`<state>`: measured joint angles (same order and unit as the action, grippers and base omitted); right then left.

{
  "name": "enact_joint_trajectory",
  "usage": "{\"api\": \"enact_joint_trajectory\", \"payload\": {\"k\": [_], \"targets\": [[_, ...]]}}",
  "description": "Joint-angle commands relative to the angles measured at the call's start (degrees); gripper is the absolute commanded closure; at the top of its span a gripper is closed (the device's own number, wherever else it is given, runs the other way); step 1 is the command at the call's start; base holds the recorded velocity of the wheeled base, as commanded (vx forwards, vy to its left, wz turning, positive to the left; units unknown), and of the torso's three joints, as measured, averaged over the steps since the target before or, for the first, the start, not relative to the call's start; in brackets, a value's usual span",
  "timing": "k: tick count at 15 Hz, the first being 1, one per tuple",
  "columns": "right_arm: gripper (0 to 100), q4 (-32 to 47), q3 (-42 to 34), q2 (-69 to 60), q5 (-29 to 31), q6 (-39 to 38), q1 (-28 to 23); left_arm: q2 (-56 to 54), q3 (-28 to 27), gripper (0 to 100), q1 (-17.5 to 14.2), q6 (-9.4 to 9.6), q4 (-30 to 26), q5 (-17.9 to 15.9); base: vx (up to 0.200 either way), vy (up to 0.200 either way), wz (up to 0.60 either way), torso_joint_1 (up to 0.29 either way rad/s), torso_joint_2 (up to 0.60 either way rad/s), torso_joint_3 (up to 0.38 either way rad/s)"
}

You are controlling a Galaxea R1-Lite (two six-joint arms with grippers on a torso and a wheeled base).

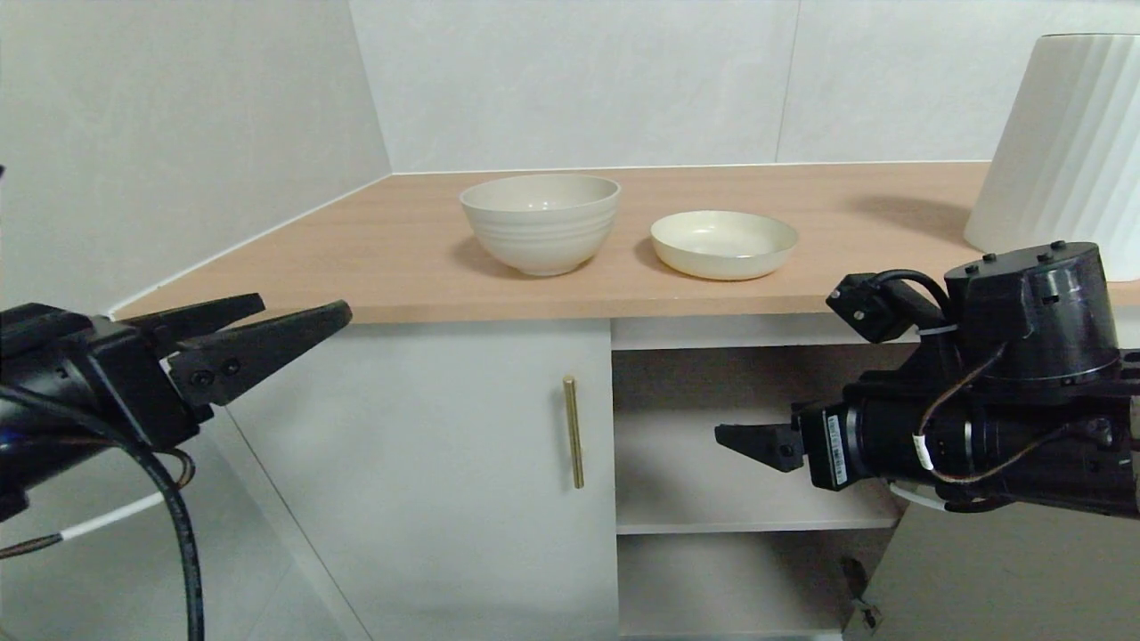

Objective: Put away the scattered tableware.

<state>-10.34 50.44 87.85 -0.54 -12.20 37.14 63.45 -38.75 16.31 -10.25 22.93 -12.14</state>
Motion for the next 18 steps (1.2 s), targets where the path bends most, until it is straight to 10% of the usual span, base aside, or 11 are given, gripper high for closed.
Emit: {"api": "enact_joint_trajectory", "payload": {"k": [1,18], "targets": [[0,-0.03,0.00,-0.22,0.01,-0.01,0.03,-1.31,-0.36,0,0.04,-0.12,-0.08,0.01,0.000,0.000,0.00,0.000,0.00,0.000],[0,-0.03,0.09,0.75,0.01,-0.01,0.03,13.45,-5.19,0,2.67,0.14,-0.25,0.01,0.000,0.000,0.00,0.126,-0.35,-0.231]]}}
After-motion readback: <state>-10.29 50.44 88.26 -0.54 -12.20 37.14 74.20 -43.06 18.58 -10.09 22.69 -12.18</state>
